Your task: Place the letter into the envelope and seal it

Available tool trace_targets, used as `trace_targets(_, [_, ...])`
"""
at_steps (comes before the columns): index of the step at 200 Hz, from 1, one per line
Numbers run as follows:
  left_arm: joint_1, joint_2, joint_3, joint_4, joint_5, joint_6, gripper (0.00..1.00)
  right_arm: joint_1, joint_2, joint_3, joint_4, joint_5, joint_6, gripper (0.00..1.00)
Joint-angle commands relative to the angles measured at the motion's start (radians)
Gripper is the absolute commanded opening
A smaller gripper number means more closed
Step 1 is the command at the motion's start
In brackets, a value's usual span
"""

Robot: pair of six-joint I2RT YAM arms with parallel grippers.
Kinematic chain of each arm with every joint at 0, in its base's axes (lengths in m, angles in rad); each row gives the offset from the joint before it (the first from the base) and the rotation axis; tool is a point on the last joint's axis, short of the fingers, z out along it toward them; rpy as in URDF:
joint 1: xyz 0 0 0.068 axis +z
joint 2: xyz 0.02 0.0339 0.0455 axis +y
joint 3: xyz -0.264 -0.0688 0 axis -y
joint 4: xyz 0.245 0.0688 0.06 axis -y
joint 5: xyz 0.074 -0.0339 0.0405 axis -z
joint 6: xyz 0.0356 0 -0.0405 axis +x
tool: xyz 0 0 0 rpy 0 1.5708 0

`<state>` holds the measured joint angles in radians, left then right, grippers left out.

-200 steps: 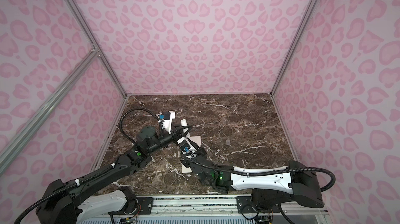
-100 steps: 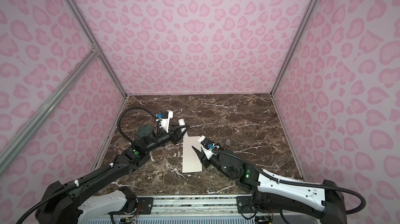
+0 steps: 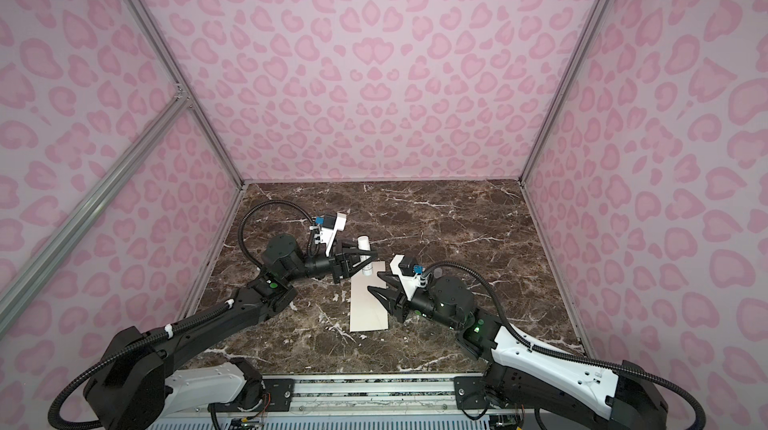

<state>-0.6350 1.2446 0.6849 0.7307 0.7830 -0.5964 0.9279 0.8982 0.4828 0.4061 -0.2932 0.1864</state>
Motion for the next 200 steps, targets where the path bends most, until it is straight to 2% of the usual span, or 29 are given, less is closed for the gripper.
trace_targets(1, [0.0,0.008,0.005,0.103,0.062,-0.038,0.04,-0.001,0.023,0.008,0.099,-0.069,0.034,0.45])
trace_targets(90, [-0.006,0.01,0.002,0.098,0.076,-0.035,0.04,-0.027,0.062,0.033,0.152,-0.077,0.062,0.4])
trace_targets(128, [-0.009,0.014,0.005,0.1,0.083,-0.038,0.04,-0.043,0.058,0.035,0.153,-0.063,0.077,0.46])
trace_targets(164, [-0.014,0.018,0.005,0.101,0.086,-0.039,0.04,-0.056,0.057,0.038,0.147,-0.059,0.086,0.49])
trace_targets(200, [-0.014,0.019,0.009,0.094,0.085,-0.035,0.04,-0.061,0.067,0.048,0.143,-0.088,0.09,0.44])
